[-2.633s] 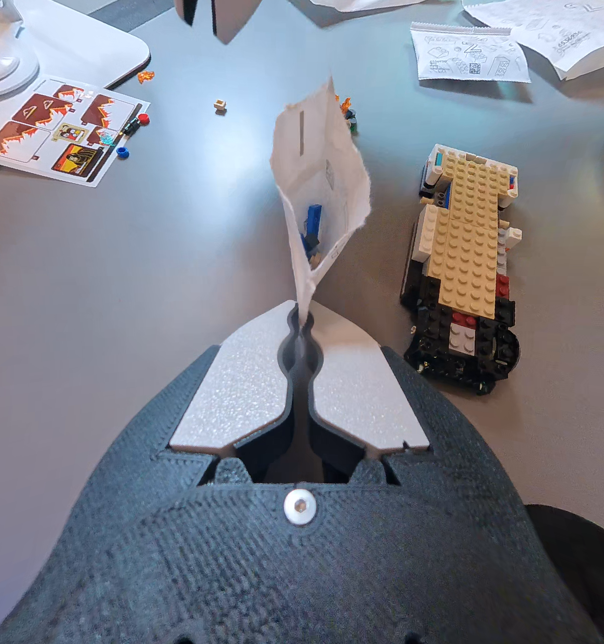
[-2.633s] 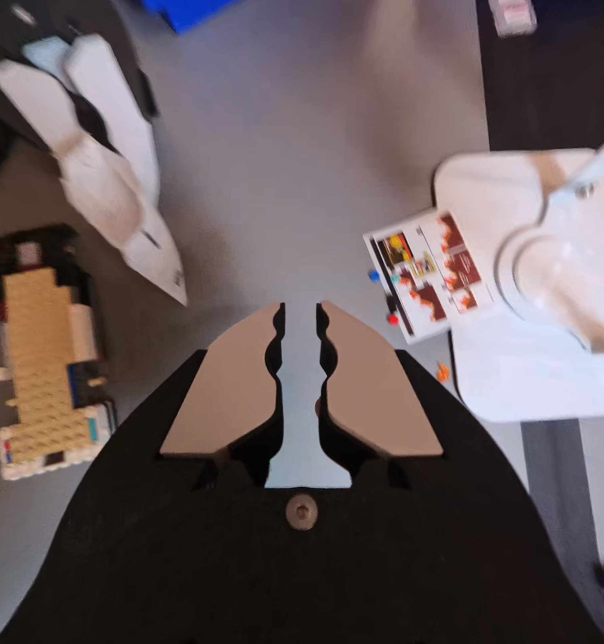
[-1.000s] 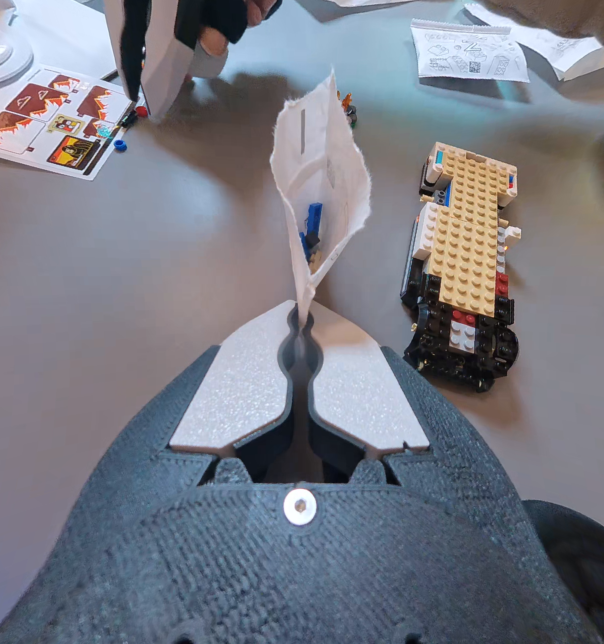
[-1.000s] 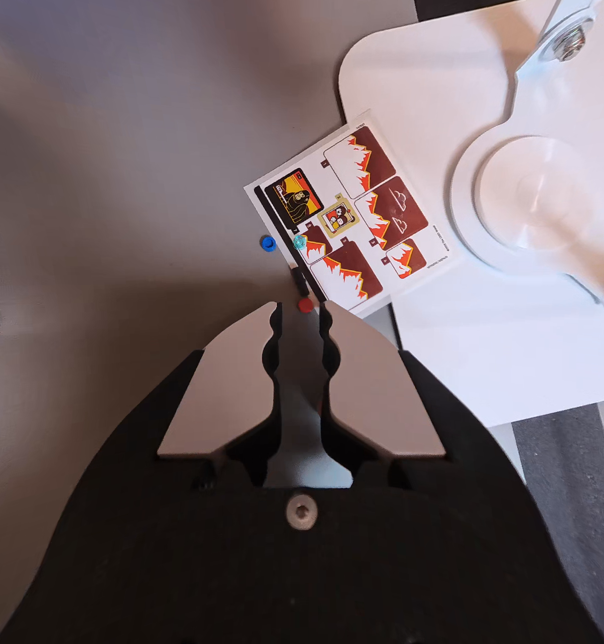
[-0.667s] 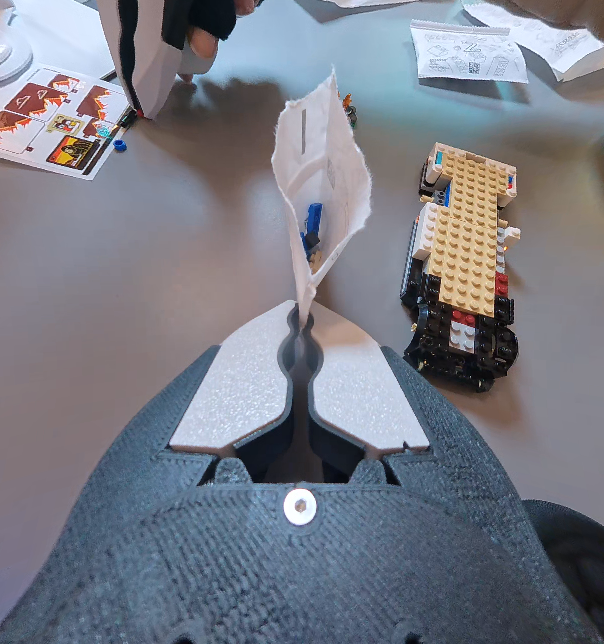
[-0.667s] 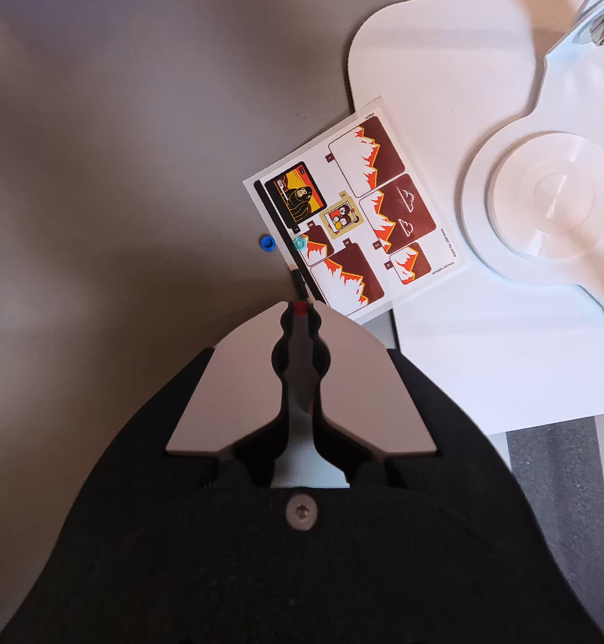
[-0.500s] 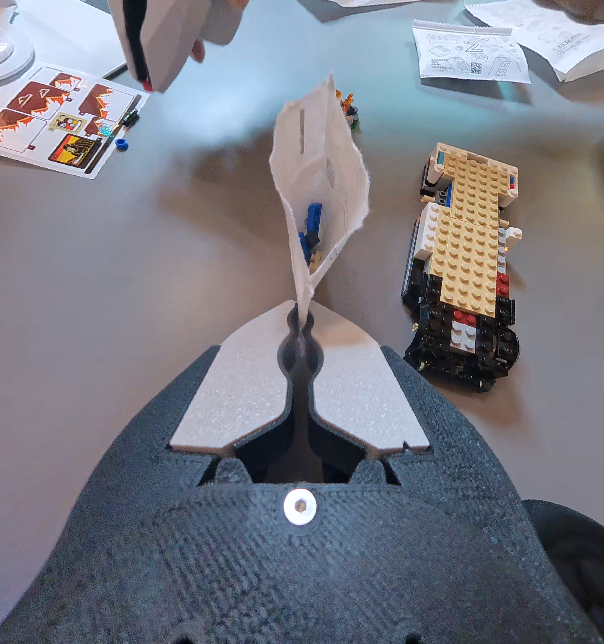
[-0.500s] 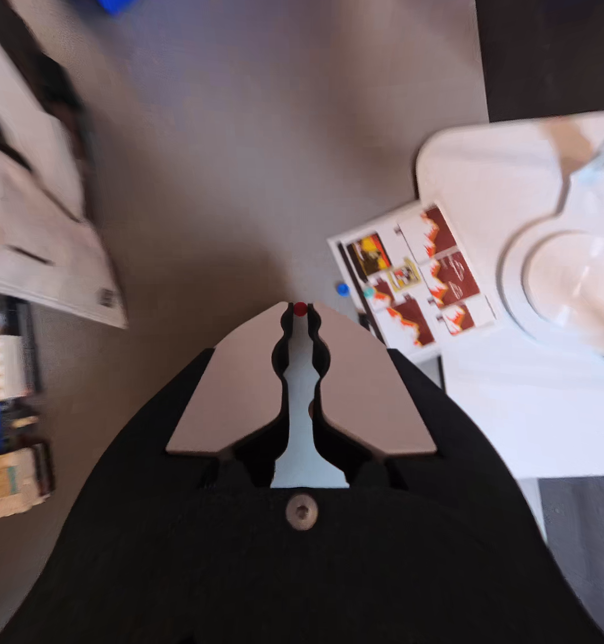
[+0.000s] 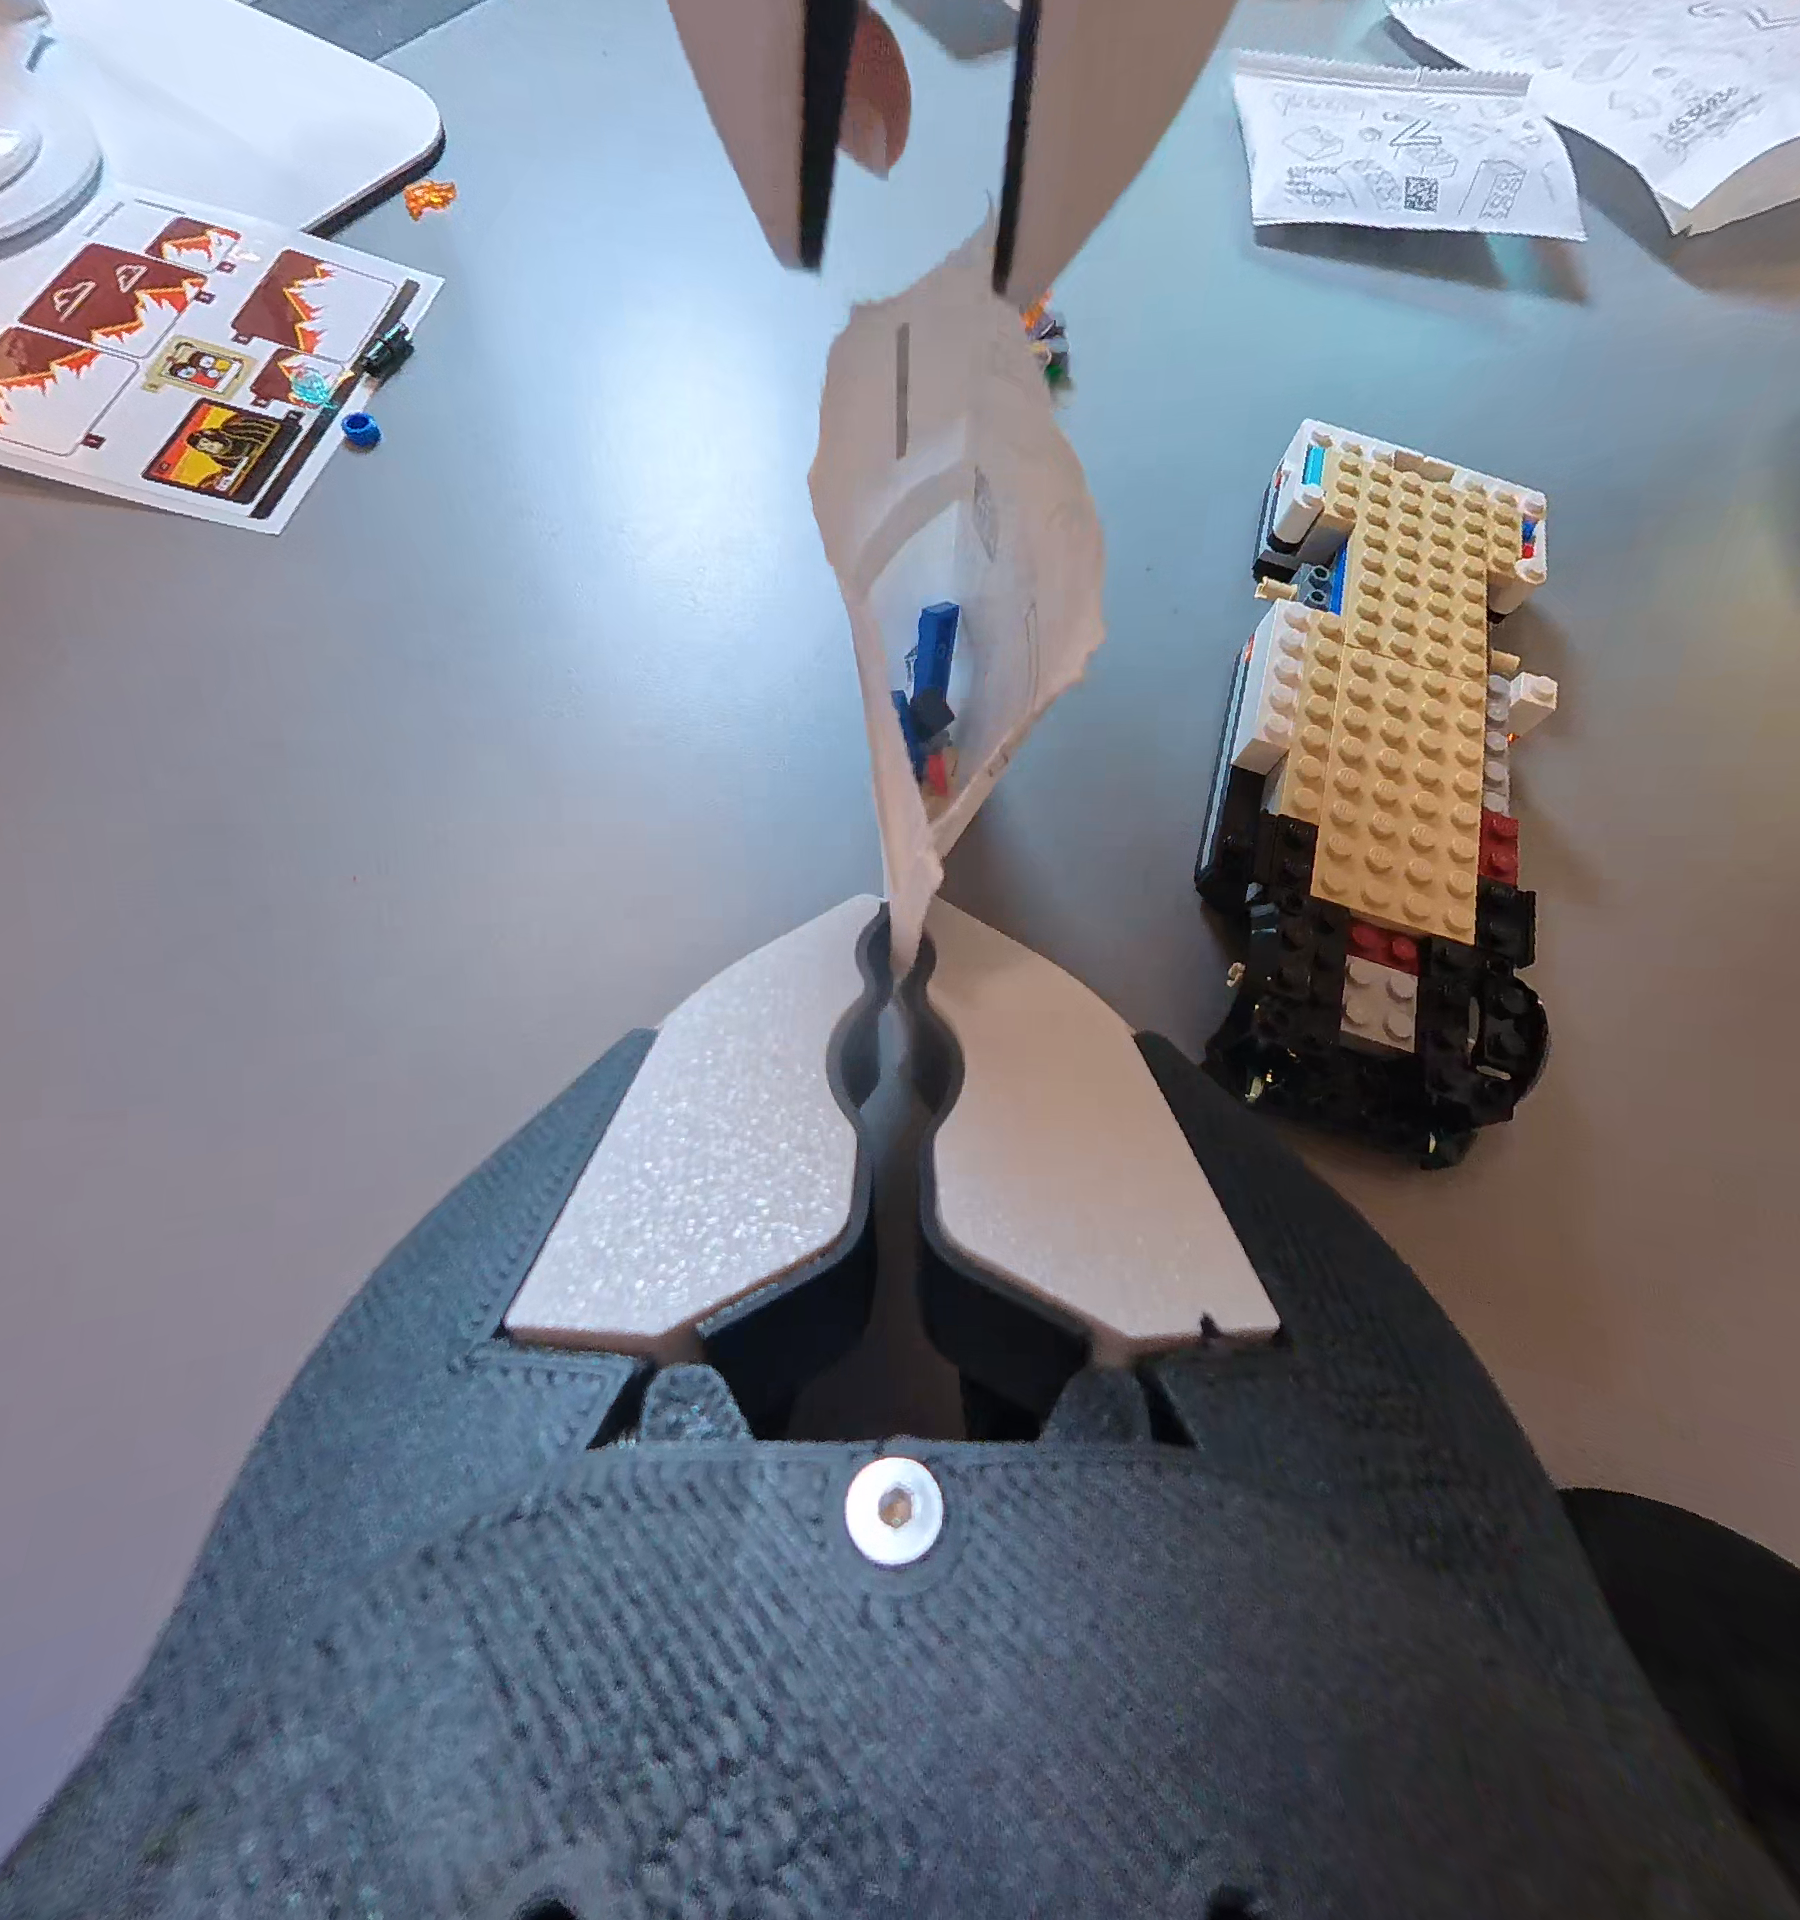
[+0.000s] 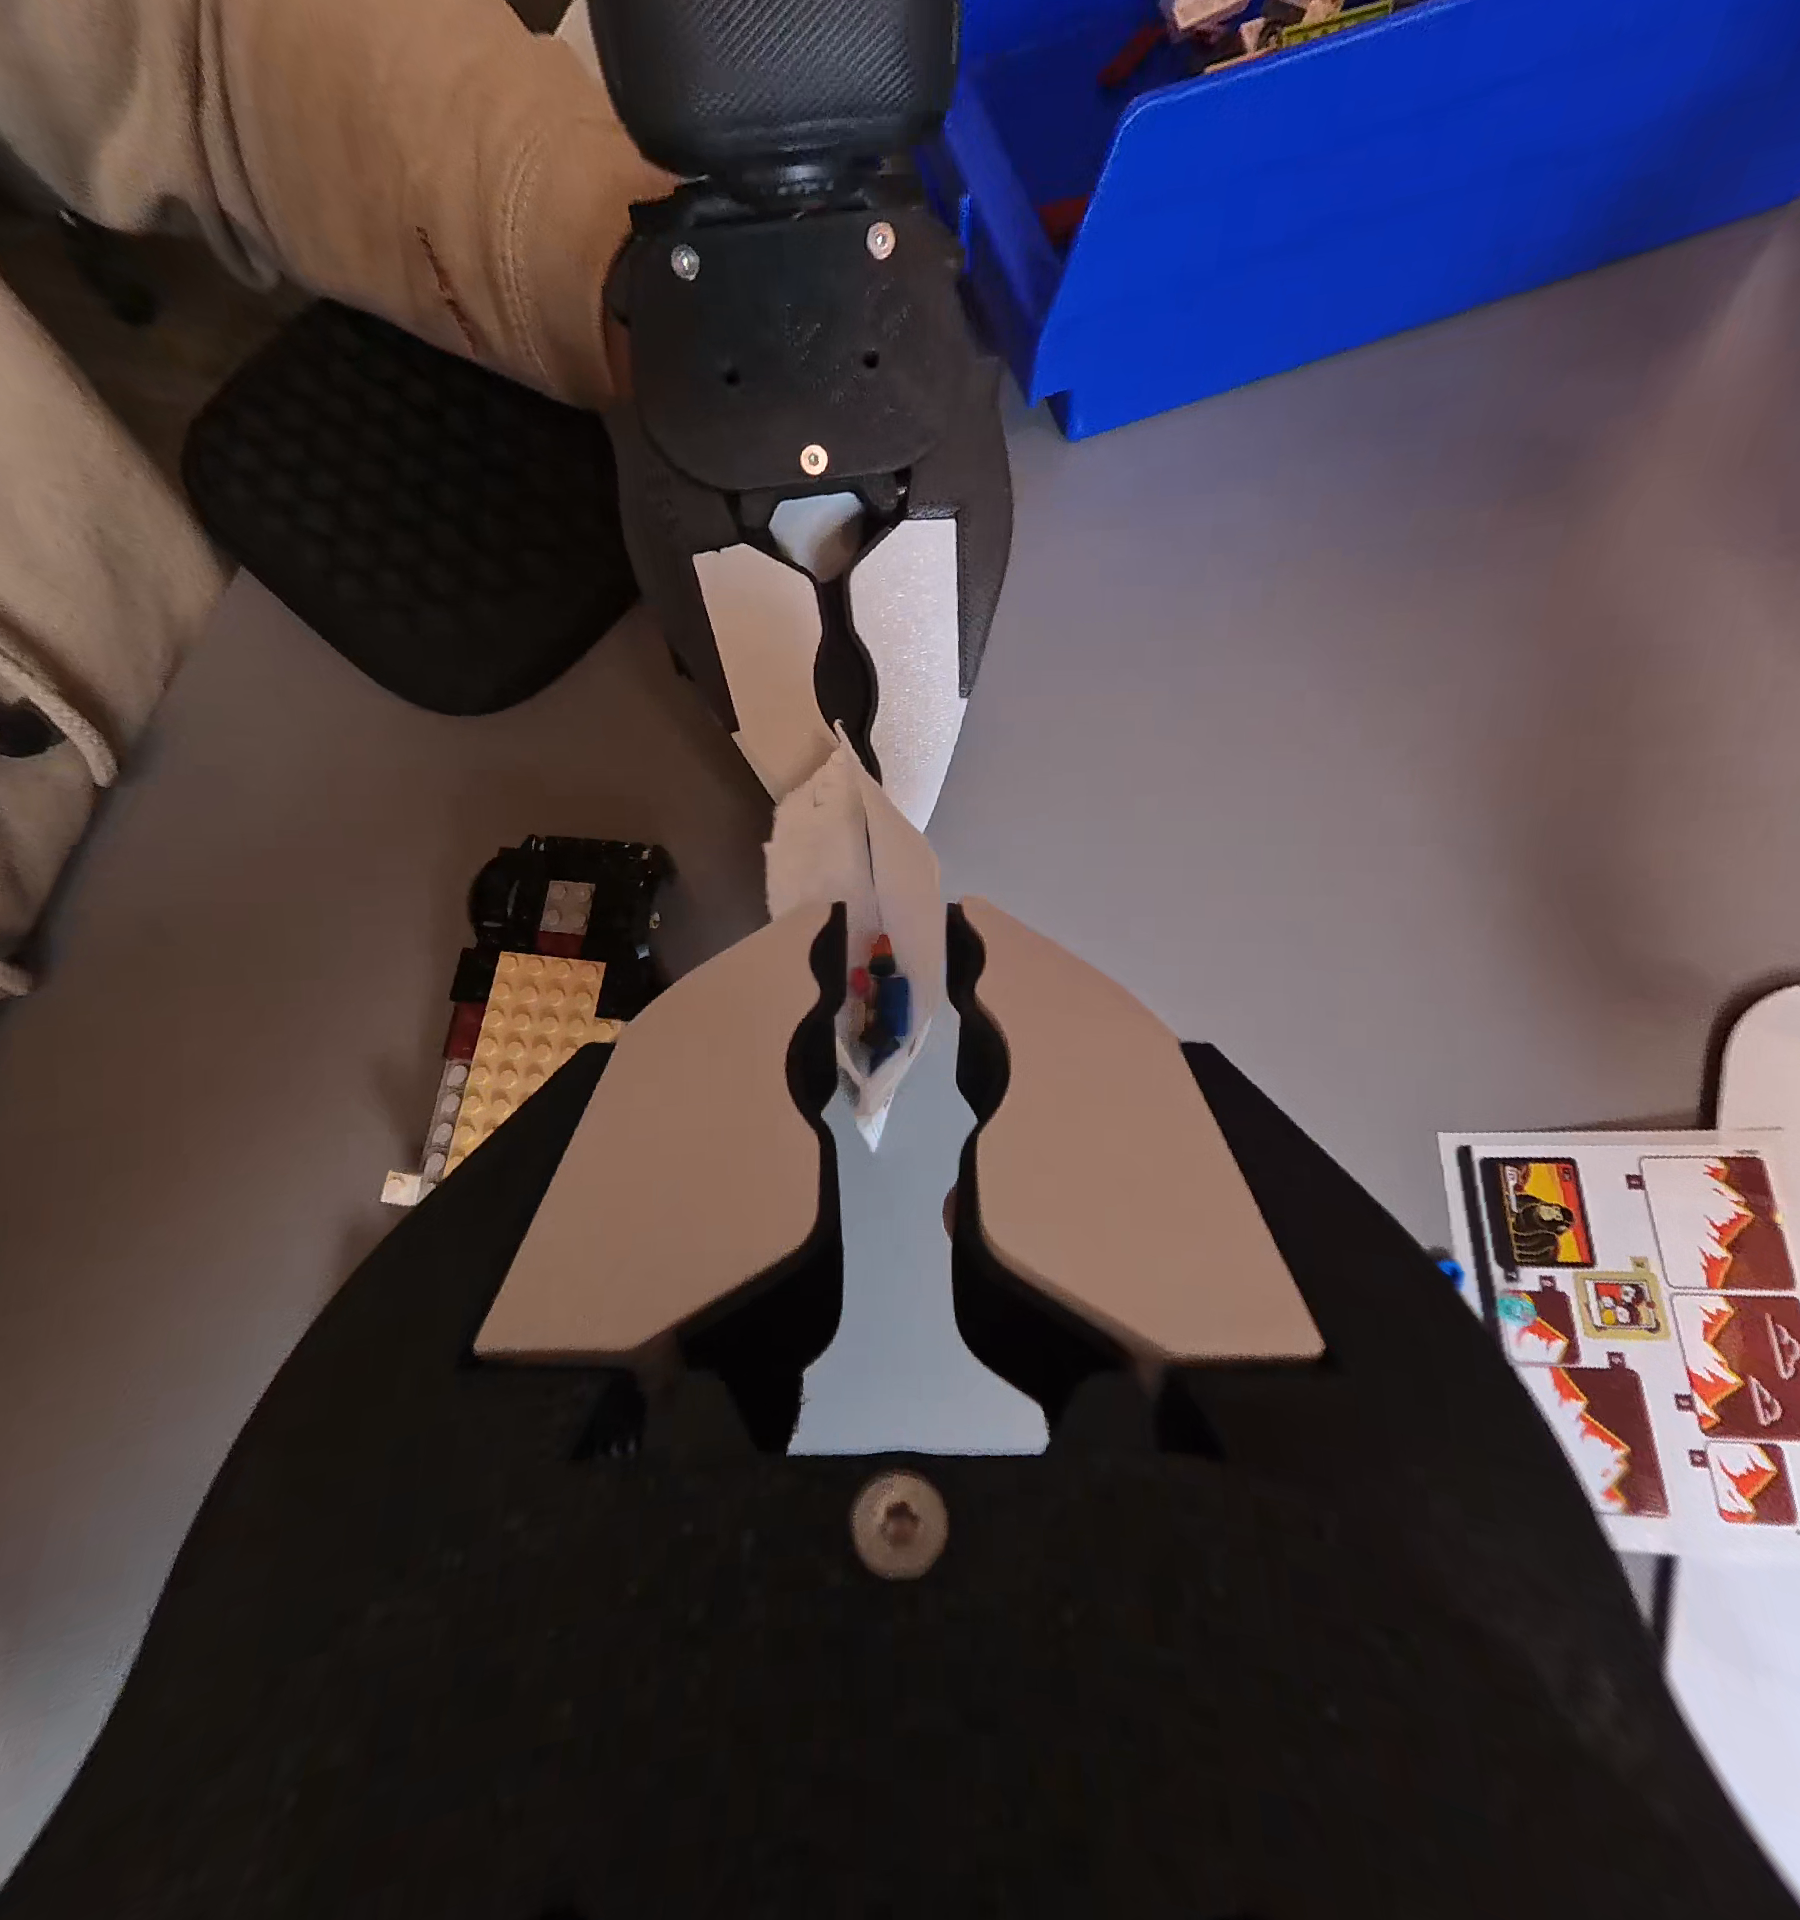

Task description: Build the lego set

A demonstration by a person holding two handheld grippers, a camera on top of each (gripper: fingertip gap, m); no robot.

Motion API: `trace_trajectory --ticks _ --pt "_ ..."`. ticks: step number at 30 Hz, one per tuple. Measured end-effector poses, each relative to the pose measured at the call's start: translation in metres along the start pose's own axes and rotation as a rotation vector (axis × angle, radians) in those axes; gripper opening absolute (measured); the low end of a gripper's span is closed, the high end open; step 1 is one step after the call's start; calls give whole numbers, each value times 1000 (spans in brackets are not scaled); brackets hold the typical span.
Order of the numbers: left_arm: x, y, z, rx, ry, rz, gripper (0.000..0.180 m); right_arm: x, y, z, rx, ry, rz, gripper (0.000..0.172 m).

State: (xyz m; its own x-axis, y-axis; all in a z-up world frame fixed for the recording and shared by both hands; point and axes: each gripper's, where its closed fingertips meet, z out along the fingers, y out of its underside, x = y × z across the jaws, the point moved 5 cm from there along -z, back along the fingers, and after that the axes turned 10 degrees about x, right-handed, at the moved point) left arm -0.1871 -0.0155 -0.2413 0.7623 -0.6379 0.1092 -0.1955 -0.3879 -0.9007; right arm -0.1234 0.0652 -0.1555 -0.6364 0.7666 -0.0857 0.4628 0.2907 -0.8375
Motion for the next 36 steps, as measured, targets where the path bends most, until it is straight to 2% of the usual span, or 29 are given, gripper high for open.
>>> trace_trajectory --ticks 3,5,8,11,16,20,22,24,27,33,36 --pt "0 0 0 -1 -1 2 1 11 2 -9 14 40 22 20" --pt "0 0 0 -2 0 2 1 30 12 -17 -21 134 19 20" --pt "1 0 0 -4 1 7 1 73 41 -32 -84 311 69 20" --pt "2 0 1 -5 3 9 0 108 79 -40 -149 405 164 20" --pt "2 0 1 -3 6 6 0 126 106 -34 -202 409 216 21" --pt "1 0 0 -1 10 1 0 132 112 -28 -241 394 230 16" --pt "1 0 0 -1 10 0 0 133 112 -28 -242 380 246 6" --pt "1 0 0 -1 10 -1 0 132 112 -28 -249 368 253 6" --pt "1 0 0 -1 10 -2 0 121 102 -26 -229 336 218 6" --pt "1 0 0 0 9 -5 1 39 13 -14 21 50 76 6" --pt "1 0 0 -1 9 -4 1 6 -3 -1 -2 -40 12 6"
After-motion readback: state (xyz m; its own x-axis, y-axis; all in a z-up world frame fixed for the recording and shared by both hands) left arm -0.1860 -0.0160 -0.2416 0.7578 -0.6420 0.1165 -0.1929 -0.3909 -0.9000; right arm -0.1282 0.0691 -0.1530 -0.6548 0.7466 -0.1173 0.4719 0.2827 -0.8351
